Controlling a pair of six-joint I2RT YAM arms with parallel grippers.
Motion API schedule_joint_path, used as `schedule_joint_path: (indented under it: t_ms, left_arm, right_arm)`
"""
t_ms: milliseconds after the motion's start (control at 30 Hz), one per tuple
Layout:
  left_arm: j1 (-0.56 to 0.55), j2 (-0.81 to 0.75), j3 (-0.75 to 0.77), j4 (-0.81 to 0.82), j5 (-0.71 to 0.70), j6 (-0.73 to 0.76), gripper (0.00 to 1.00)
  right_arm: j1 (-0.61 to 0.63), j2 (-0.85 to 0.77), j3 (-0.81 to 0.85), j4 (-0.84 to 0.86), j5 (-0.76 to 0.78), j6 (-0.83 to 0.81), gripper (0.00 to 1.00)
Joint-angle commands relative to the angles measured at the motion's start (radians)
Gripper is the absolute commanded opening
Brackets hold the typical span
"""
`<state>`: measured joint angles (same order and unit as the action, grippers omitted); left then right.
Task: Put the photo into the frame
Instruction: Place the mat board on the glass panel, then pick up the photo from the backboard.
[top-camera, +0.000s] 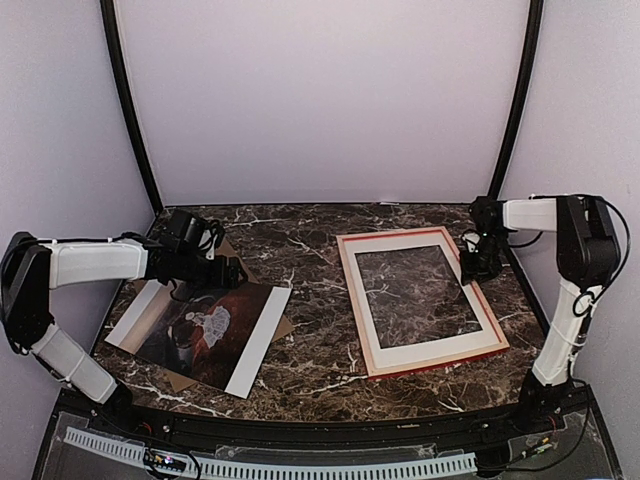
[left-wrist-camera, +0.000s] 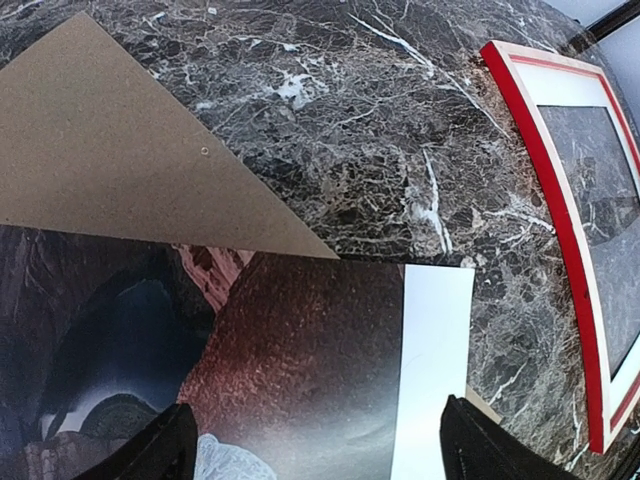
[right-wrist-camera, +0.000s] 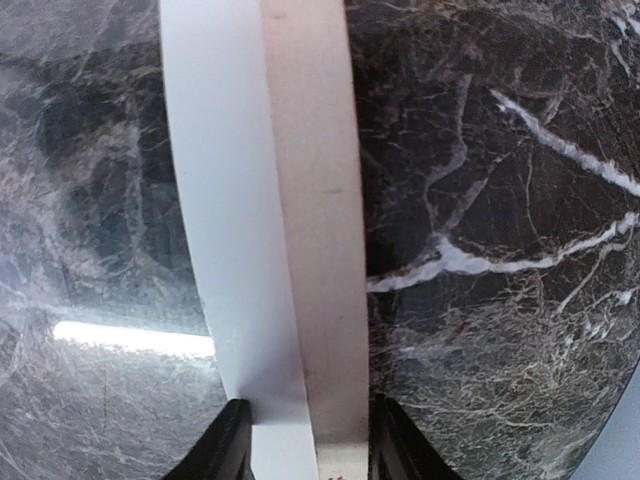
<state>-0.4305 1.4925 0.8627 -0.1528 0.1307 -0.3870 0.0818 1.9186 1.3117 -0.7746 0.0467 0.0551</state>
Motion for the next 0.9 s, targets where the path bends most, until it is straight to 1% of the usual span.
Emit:
schedule_joint_path:
  t_ms: [0,100,233,300,367,400,467,533,600,700,867]
  left_arm:
    - [-0.005,0.003,0.046,-0.069,-0.06,0.028,0.89]
    - [0.0,0.013,0.06,-0.109,-0.102,0.029,0.92]
    - [0.038,0.019,0.058,-0.158,-0.119,0.028,0.98]
    - [0.071,0.012,0.051,-0.178,-0.141,0.012,0.99]
    - [0.111,-0.008,0.026,-0.186,-0.135,-0.018,0.99]
    - [0.125,-0.029,0.013,-0.178,-0.103,-0.026,0.99]
    - [0.161,-0.071,-0.039,-0.16,-0.079,-0.045,0.99]
    - [0.195,-0.11,-0.11,-0.148,-0.067,-0.065,0.99]
    - [0.232,-0.14,-0.146,-0.149,-0.052,-0.082,0.99]
    - [0.247,-0.177,-0.166,-0.19,-0.048,-0.103,0.99]
    - [0.275,-0.225,-0.172,-0.297,-0.075,-0.103,0.99]
  right_arm:
    - [-0.005,-0.057,-0.058,0.064,-0.059,0.029,0.36]
    - [0.001,-0.092,-0.101,0.098,-0.118,0.057,0.29]
    - [0.031,-0.158,-0.148,0.137,-0.188,0.085,0.28]
    - [0.043,-0.192,-0.16,0.145,-0.172,0.104,0.33]
    - [0.057,-0.231,-0.154,0.145,-0.107,0.13,0.42]
    - [0.074,-0.25,-0.145,0.143,-0.065,0.142,0.46]
    - [0.131,-0.281,-0.119,0.156,-0.002,0.158,0.52]
    - [0.209,-0.289,-0.089,0.184,0.006,0.17,0.58]
    - [0.292,-0.266,-0.057,0.228,-0.036,0.187,0.61]
    - [0.412,-0.191,0.023,0.308,-0.13,0.217,0.62]
    - [0.569,0.02,0.228,0.38,-0.256,0.234,0.62]
